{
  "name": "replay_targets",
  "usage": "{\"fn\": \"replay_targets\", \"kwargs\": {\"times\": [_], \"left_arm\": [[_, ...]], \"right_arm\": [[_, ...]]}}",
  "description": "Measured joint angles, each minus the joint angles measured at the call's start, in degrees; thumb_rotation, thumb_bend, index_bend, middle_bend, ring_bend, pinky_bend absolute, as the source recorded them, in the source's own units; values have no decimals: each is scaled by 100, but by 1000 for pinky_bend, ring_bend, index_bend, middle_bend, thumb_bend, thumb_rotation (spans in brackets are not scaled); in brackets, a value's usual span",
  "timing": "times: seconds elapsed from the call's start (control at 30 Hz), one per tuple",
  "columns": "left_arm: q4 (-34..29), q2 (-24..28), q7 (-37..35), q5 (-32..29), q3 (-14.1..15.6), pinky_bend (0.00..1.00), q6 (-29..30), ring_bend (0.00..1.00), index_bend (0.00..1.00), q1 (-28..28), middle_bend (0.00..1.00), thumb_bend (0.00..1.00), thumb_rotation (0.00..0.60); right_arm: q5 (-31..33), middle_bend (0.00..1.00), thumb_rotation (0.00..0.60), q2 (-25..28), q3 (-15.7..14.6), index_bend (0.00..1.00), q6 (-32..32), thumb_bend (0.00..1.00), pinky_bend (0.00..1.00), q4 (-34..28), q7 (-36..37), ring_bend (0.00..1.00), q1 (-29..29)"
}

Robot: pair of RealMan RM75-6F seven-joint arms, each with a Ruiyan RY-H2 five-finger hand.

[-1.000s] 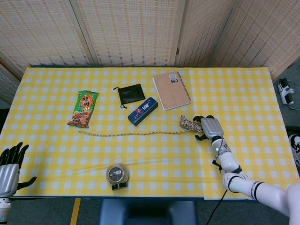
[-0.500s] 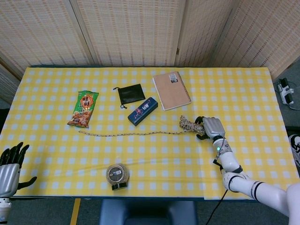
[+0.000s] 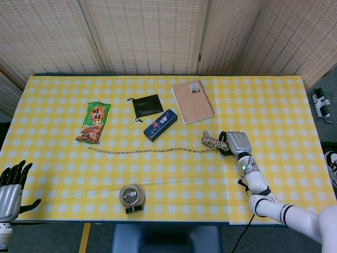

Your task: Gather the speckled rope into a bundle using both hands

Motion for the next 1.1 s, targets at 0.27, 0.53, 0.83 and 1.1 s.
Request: {"fn": "replay_targets", "kwargs": {"times": [0.27, 0.53, 0.83, 1.1], "left_arm": [[42, 73, -59, 306, -154, 2, -88, 51, 4, -324, 17, 145, 600], [293, -58, -188, 411, -477, 155, -621, 239, 233, -996, 211, 174, 600], [1057, -642, -123, 66, -856, 478, -1843, 496, 372, -2080, 470, 187, 600], [2091, -1396, 280, -369, -1004, 703, -2676, 658, 440, -2855, 693, 245, 600]], "right_arm": [[-917, 574, 600, 293, -154, 617, -83, 574, 513, -241, 413, 626, -25], [-2226, 592, 600, 714, -288, 636, 35, 575, 523, -522, 1272, 642, -21], [-2289, 592, 600, 949, -267, 636, 61, 576, 524, -852, 1226, 641, 63], [-2103, 593, 600, 1073, -209, 639, 19, 576, 525, -1086, 1047, 644, 117]]}}
